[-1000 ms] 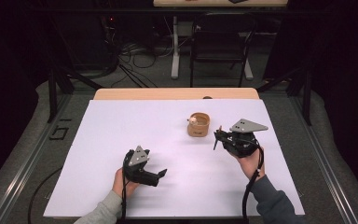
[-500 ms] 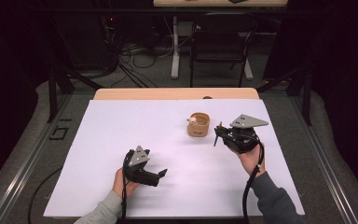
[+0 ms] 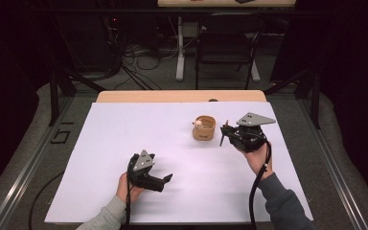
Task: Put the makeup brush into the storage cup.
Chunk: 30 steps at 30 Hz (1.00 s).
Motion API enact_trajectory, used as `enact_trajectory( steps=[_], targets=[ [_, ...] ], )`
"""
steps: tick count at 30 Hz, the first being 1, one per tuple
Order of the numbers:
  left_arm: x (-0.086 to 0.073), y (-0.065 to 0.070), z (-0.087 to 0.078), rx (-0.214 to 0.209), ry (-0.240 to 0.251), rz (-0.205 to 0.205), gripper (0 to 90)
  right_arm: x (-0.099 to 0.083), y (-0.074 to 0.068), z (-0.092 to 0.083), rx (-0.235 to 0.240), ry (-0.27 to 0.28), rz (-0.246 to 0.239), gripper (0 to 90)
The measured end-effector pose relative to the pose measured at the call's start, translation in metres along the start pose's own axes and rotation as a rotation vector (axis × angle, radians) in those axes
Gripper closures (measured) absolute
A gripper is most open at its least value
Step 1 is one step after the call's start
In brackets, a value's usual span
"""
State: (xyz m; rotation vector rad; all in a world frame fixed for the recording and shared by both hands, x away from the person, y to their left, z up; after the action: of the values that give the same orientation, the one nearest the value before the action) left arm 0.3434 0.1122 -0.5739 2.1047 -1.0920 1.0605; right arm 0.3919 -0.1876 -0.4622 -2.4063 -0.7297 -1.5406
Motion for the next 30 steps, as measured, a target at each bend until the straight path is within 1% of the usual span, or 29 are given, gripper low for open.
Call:
enact_trajectory(
  steps=[13, 15, 16, 20, 24, 30],
  targets=[
    [0.0, 0.0, 0.0, -0.002, 0.0, 0.004, 0.0, 0.011, 0.003, 0.005, 0.001, 0.015, 0.0, 83.0],
    [0.0, -0.001, 0.0, 0.0, 0.001, 0.004, 0.0, 0.012, 0.004, 0.005, 0.004, 0.011, -0.008, 83.1],
    [0.0, 0.0, 0.0, -0.001, 0.002, 0.003, 0.0, 0.014, 0.004, 0.006, 0.004, 0.015, 0.0, 83.0],
    [0.0, 0.0, 0.0, -0.002, 0.003, 0.001, 0.1, 0.017, 0.005, 0.007, 0.006, 0.015, 0.003, 83.1],
    [0.001, 0.0, 0.0, -0.002, 0.001, 0.01, 0.0, 0.022, 0.007, 0.007, 0.003, 0.02, 0.009, 83.1],
    [0.0, 0.0, 0.0, -0.002, -0.001, 0.006, 0.0, 0.028, 0.009, 0.009, 0.006, 0.023, 0.009, 83.1]
  ],
)
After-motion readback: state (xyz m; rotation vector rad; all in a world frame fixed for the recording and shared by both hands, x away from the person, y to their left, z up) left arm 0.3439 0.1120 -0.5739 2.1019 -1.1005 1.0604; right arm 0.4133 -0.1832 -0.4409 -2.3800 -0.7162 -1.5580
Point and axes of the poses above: each handheld gripper's, and its own axes: z roughly forward along the jaws, x roughly out of its top, y roughly to its right, the point moved 4 cm from there along z, roughly forward along the jaws, and after that the axes turned 9 degrees about -x, right-handed, at the moved point
